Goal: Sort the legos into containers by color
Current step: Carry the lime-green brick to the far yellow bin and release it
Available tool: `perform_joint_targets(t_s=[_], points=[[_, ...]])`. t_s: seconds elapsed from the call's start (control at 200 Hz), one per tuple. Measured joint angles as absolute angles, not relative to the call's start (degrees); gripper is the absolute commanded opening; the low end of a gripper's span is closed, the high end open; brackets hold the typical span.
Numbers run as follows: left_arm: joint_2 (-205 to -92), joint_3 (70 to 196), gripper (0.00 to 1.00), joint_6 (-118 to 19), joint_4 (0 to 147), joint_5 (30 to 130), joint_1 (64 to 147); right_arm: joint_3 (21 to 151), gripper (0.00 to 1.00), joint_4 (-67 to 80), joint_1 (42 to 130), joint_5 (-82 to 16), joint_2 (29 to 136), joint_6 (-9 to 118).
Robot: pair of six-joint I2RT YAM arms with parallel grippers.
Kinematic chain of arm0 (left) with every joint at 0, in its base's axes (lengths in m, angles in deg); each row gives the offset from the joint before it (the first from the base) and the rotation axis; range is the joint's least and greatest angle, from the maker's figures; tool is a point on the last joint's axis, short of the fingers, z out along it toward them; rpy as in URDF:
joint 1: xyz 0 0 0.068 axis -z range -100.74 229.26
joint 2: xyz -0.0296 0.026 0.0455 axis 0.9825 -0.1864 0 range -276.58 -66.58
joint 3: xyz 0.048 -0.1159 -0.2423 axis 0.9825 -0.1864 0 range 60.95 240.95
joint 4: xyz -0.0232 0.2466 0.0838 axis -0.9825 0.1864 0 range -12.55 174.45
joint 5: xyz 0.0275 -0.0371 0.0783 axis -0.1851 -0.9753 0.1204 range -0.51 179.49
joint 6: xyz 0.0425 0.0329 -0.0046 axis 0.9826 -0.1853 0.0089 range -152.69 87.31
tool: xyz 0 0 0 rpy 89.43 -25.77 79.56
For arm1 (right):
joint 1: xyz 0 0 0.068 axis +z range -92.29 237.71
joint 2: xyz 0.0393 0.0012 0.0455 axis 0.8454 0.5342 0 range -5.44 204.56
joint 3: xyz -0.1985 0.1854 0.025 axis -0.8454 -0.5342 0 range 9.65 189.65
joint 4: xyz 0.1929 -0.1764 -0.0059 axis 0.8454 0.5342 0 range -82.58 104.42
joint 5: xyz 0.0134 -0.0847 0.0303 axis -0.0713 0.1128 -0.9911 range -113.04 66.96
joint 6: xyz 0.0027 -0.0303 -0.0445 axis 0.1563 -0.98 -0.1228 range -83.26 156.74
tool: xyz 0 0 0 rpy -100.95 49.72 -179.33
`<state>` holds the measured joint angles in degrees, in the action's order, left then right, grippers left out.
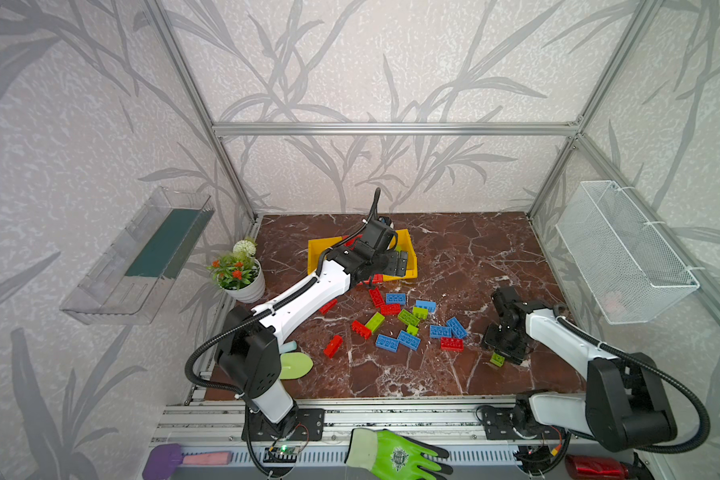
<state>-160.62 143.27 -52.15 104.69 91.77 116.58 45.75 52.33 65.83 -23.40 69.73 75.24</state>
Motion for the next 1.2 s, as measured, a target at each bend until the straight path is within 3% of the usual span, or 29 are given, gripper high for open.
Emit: perform_joint_targets(t_s=[0.2,0.295,0.52,0.785,1.204], points=[[-160.4,143.03,0.97,-50.4,104.35,91.75,116.51,46.4,0.37,50.89,65.83,-23.88,72.14,75.02],[-160.4,142.51,0.97,-50.18,104.24,91.92,116.27,47.49,0.32,51.21,65.83,-24.23,73.54,74.85],[-160.3,141.5,0.98,-50.23,103.8,92.21,115.2,51.19,0.31,53.27,65.83,-24.56,74.35,74.37],[-156.69,136.34,0.98,-51.43,103.23,92.36,111.05,68.7,0.3,54.62,67.12,-26.68,78.11,74.19],[-148.51,128.1,0.97,-54.12,102.71,92.71,101.95,107.84,0.3,54.54,80.21,-33.54,108.9,72.66]])
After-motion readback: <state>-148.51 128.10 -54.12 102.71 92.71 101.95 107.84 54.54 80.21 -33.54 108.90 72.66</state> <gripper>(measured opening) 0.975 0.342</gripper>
